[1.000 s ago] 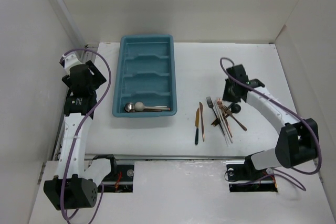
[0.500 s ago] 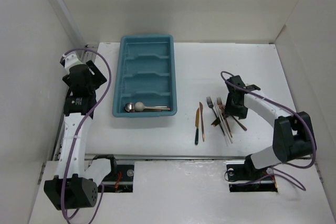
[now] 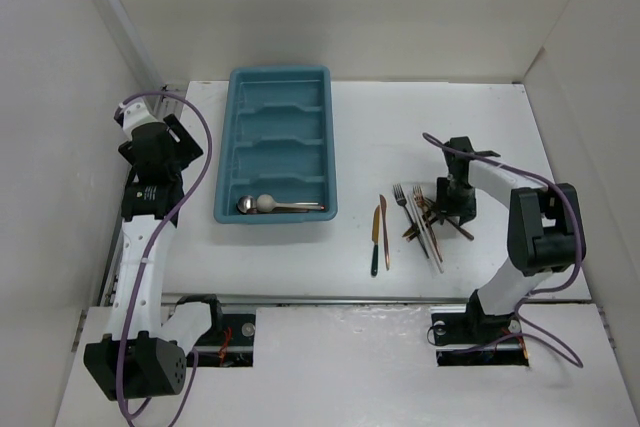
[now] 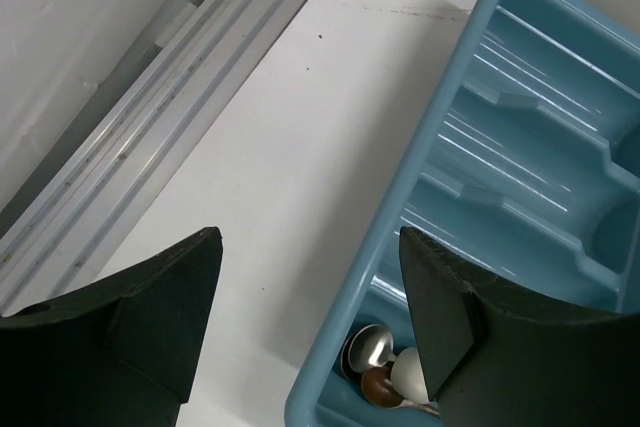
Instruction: Sort the eating utensils into containers
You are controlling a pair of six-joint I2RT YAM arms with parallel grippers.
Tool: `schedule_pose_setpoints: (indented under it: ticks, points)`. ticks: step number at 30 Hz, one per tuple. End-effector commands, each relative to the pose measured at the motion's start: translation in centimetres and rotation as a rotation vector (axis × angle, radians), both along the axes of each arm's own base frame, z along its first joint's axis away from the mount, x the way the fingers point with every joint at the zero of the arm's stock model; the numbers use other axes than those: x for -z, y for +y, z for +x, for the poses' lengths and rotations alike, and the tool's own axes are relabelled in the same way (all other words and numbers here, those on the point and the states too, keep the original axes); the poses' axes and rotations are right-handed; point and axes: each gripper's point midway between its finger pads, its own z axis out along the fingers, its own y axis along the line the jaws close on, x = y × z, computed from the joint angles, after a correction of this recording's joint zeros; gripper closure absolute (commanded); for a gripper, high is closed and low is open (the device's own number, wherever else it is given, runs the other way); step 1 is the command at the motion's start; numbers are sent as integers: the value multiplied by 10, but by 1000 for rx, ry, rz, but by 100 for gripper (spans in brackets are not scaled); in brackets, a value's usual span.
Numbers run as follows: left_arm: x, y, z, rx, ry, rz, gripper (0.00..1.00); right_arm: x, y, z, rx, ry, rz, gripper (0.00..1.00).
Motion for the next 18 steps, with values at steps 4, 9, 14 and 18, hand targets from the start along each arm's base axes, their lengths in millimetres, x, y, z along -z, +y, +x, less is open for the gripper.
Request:
schedule_pose_setpoints:
  ticks: [4,9,14,18]
  points:
    - [-9,9,-1,-31,-44,18,31,23,11,-2,-76,51,63,62]
    - [-10,9,0,-28,-50,26,31,27,16,0,-132,81,91,88]
    - [-10,9,0,-28,-50,26,31,25,22,-2,-161,83,99,100]
    - [-10,9,-1,-25,-47,34,31,-14,42,19,-251,-37,79,100]
